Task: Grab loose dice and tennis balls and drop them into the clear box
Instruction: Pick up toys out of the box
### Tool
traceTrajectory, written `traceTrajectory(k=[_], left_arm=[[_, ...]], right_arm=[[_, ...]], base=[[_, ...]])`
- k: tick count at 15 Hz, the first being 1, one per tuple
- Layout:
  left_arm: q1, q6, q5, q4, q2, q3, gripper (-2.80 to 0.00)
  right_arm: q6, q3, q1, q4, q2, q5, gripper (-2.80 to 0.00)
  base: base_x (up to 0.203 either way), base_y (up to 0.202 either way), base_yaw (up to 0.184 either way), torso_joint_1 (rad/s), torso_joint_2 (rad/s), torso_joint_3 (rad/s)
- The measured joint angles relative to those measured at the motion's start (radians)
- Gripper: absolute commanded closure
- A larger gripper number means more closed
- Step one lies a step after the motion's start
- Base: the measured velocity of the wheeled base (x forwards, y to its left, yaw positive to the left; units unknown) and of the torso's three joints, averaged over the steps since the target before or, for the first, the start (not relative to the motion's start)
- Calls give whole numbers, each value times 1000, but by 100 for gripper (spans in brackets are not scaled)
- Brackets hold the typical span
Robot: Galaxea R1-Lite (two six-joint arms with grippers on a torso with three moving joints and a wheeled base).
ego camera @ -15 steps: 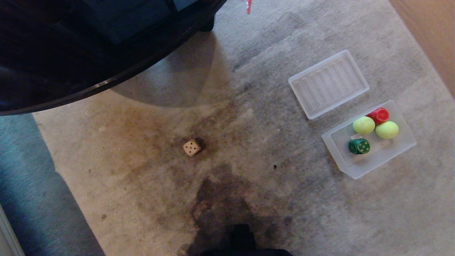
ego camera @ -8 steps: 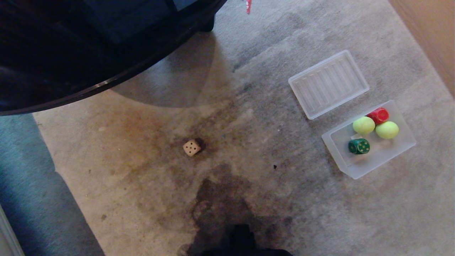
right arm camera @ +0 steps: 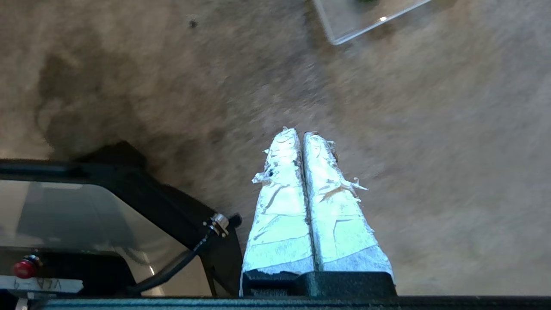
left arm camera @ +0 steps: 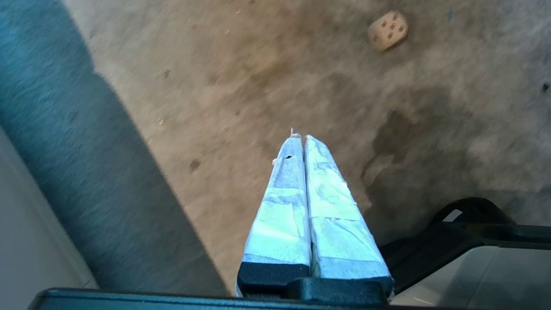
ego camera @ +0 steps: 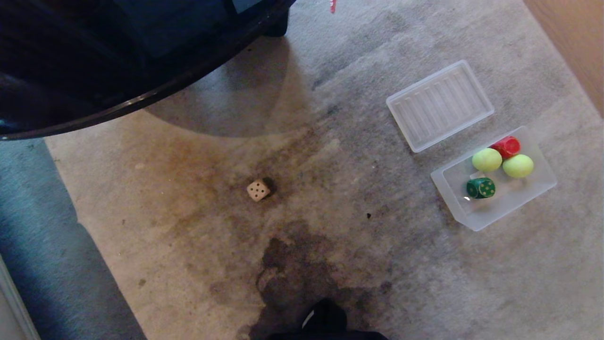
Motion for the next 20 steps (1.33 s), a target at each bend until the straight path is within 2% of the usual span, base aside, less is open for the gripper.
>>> traceTrajectory(k=[6,20], left_arm=[[-2,3,1,1,0,0,0],[-1,6,0,4,0,0,0]], right_arm=[[0,0,-2,1,0,-2,0],[2,0,-1,1,0,-1,0]], base=[[-152,156,3,4,-2,1],[0,0,0,0,0,0]])
